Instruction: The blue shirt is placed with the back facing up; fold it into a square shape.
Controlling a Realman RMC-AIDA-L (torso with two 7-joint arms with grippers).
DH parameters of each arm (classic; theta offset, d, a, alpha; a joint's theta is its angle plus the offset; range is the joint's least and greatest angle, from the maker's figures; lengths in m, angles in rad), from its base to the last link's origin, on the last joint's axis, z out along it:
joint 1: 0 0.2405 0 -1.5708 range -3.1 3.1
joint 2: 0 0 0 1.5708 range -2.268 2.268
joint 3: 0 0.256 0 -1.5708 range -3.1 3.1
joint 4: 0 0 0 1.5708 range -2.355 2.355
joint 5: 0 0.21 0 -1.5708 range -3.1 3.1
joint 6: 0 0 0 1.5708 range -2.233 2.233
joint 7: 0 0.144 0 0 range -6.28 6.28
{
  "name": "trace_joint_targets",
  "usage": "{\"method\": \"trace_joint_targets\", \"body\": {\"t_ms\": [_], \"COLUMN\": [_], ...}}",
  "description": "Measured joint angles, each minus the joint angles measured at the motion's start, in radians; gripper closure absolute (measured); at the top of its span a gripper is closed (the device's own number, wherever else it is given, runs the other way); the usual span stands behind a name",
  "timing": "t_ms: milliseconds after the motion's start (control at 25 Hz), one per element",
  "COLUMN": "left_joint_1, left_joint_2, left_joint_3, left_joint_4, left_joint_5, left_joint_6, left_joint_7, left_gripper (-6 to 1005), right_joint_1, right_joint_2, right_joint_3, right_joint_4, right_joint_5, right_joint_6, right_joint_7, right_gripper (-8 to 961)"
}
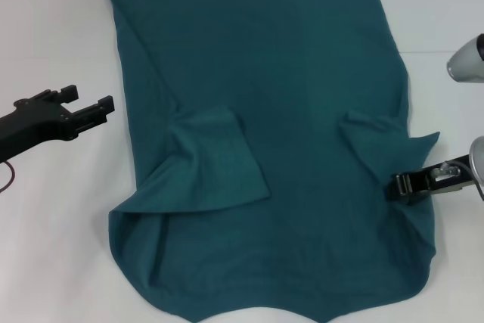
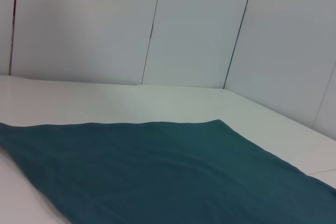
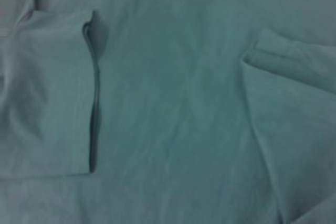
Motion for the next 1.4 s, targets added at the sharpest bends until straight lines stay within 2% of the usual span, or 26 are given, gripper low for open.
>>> {"method": "trace_joint_targets", "body": {"t_ms": [440, 1040, 1160, 1400], "left_joint_1": [0.001, 0.006, 0.007, 0.011], "left_joint_2": [0.001, 0.002, 0.002, 0.002], "left_joint_3": [-0.01, -0.026, -0.027, -0.034], "left_joint_4": [0.0, 0.0, 0.0, 0.0], "left_joint_5": [0.0, -0.001, -0.001, -0.001], "left_joint_6": [0.0, 0.001, 0.001, 0.007], "left_joint_7": [0.0, 0.0, 0.001, 0.003], "left_gripper": [202, 203, 204, 201], "right_joint_1": [0.035, 0.029, 0.025, 0.004], "right_joint_2": [0.002, -0.001, -0.002, -0.003], "right_joint_3": [-0.011, -0.008, 0.014, 0.125], "right_joint_4": [0.03, 0.021, 0.019, -0.006], "right_joint_5": [0.002, 0.047, 0.05, 0.049], "right_joint_6": [-0.044, -0.071, -0.06, -0.064], "right_joint_7": [-0.018, -0.035, -0.043, -0.059], "right_gripper": [922, 896, 877, 838]}}
